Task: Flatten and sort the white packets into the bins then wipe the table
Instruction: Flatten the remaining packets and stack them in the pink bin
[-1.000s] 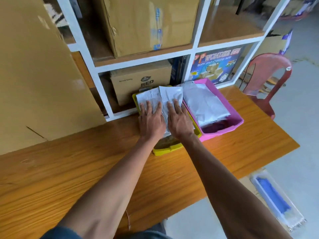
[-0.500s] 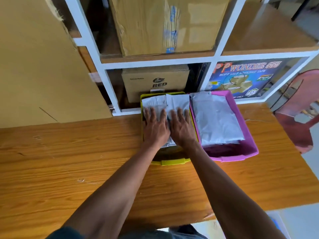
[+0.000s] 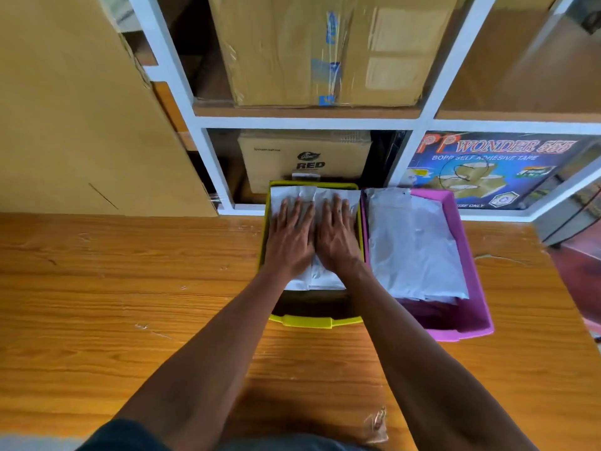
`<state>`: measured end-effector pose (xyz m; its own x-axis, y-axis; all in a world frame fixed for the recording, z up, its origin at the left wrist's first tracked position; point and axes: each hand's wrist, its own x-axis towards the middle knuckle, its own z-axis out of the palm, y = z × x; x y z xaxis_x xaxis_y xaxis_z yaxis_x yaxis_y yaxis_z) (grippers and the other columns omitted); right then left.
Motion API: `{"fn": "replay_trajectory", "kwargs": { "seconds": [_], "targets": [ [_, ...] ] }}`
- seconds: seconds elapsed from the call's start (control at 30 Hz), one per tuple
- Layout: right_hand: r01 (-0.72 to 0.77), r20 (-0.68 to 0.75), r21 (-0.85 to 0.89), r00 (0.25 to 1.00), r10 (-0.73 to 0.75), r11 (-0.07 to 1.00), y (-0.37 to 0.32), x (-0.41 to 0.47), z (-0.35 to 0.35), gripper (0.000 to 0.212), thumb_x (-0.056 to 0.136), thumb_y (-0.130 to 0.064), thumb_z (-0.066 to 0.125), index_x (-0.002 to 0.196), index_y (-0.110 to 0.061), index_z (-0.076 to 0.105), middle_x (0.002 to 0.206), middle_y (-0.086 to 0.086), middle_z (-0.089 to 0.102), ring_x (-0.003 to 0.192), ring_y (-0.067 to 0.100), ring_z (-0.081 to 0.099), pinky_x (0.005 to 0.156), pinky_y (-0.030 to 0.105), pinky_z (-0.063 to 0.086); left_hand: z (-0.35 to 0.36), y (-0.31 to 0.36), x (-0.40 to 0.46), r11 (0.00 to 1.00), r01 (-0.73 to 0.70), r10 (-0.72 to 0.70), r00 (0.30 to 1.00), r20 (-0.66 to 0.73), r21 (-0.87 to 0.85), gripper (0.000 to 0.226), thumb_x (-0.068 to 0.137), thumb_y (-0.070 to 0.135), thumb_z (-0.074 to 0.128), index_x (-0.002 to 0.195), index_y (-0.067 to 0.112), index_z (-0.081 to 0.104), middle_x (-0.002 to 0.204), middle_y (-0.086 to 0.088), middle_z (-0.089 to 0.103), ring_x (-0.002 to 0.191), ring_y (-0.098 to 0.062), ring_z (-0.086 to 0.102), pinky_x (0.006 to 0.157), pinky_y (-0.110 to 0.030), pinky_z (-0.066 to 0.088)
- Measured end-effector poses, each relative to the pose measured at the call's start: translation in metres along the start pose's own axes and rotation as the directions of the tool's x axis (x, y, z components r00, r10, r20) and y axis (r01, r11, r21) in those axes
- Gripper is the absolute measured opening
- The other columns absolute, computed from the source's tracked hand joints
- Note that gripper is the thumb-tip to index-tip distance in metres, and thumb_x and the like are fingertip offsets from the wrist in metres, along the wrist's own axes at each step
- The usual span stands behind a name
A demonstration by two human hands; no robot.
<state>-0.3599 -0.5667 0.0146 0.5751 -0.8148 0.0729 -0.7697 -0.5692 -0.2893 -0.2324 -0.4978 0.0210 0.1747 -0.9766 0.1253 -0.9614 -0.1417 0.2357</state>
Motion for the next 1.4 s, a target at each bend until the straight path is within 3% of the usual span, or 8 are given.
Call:
{"fn": "replay_trajectory", "kwargs": {
  "seconds": [0.1,0.23,0.4,0.57,0.73,0.9,1.1,1.4],
  "targets": [
    [-0.041,0.044,0.046,0.998,0.039,0.998,0.001,0.006,0.006,0.064,0.112,-0.028,0.02,0.162,0.003,-0.001,0.169,0.029,-0.012,0.155,0.045,-0.02,0.128,0.055,-0.007,0.008,-0.005,0.0,1.0,0.003,-0.003,1.0,-0.022,0.003,0.068,0.108,0.051,0.011,0.169,0.023,0.007,0.177,-0.007,-0.004,0.162,-0.029,-0.013,0.131,-0.053,-0.001],
    [-0.019,-0.062,0.03,0.998,0.021,0.999,0.005,0.01,0.01,0.064,0.11,-0.033,0.017,0.164,-0.001,0.007,0.17,0.028,-0.006,0.155,0.047,-0.017,0.128,0.058,-0.004,0.012,-0.009,0.008,0.999,-0.028,0.03,0.998,-0.059,0.035,0.066,0.109,0.046,0.017,0.169,0.02,0.013,0.176,-0.011,0.0,0.163,-0.034,-0.007,0.13,-0.057,0.002],
    [0.045,-0.062,0.003,0.997,-0.044,0.999,0.008,0.014,0.026,0.066,0.111,-0.026,0.027,0.164,-0.002,-0.003,0.168,0.032,-0.01,0.154,0.052,-0.016,0.124,0.067,0.002,0.023,-0.015,0.01,0.994,-0.06,0.062,0.998,-0.02,0.087,0.068,0.108,0.046,-0.002,0.169,0.018,0.006,0.176,-0.012,-0.007,0.162,-0.034,-0.009,0.128,-0.059,0.008],
    [0.021,-0.059,-0.037,0.998,-0.023,0.999,0.012,0.015,0.035,0.065,0.106,-0.03,0.009,0.164,-0.003,-0.004,0.169,0.03,-0.007,0.155,0.051,-0.016,0.124,0.066,0.004,0.027,-0.012,0.009,1.0,0.007,-0.006,1.0,-0.021,0.026,0.066,0.109,0.047,0.014,0.169,0.021,0.011,0.177,-0.009,-0.007,0.162,-0.035,-0.012,0.13,-0.056,0.004],
    [0.132,-0.109,-0.139,0.983,-0.147,0.982,0.011,0.011,0.036,0.061,0.106,-0.019,0.018,0.162,0.004,0.011,0.167,0.034,0.009,0.153,0.059,-0.005,0.121,0.072,0.007,0.031,-0.014,0.01,1.0,0.01,-0.01,1.0,-0.005,0.022,0.067,0.108,0.05,0.012,0.17,0.023,0.008,0.177,-0.008,-0.009,0.162,-0.036,-0.012,0.129,-0.057,0.007],
    [0.117,-0.106,-0.158,0.985,-0.135,0.981,0.012,0.013,0.04,0.061,0.109,-0.017,0.033,0.162,0.005,0.014,0.166,0.035,0.012,0.152,0.061,-0.002,0.12,0.072,0.009,0.034,-0.016,0.012,1.0,0.007,-0.007,1.0,0.011,0.005,0.069,0.108,0.052,0.003,0.169,0.023,0.013,0.177,-0.008,-0.006,0.162,-0.037,-0.01,0.128,-0.058,0.01],
    [0.11,-0.087,-0.167,0.988,-0.126,0.98,0.011,0.013,0.041,0.058,0.109,-0.016,0.028,0.16,0.008,0.016,0.164,0.038,0.016,0.15,0.063,0.0,0.119,0.073,0.012,0.042,-0.018,0.013,1.0,0.021,-0.021,1.0,0.013,0.011,0.063,0.11,0.047,0.022,0.169,0.025,0.019,0.177,-0.006,-0.003,0.162,-0.038,-0.008,0.128,-0.059,0.012],
    [0.088,-0.003,-0.248,0.996,-0.091,0.965,0.009,0.014,0.044,0.063,0.108,-0.022,0.026,0.161,0.007,0.009,0.165,0.037,0.011,0.15,0.063,-0.004,0.12,0.073,0.01,0.047,-0.018,0.012,0.999,0.024,-0.025,1.0,-0.008,-0.033,0.063,0.109,0.05,0.021,0.167,0.026,0.025,0.177,-0.005,0.004,0.162,-0.04,-0.003,0.128,-0.061,0.012]
  ]
}}
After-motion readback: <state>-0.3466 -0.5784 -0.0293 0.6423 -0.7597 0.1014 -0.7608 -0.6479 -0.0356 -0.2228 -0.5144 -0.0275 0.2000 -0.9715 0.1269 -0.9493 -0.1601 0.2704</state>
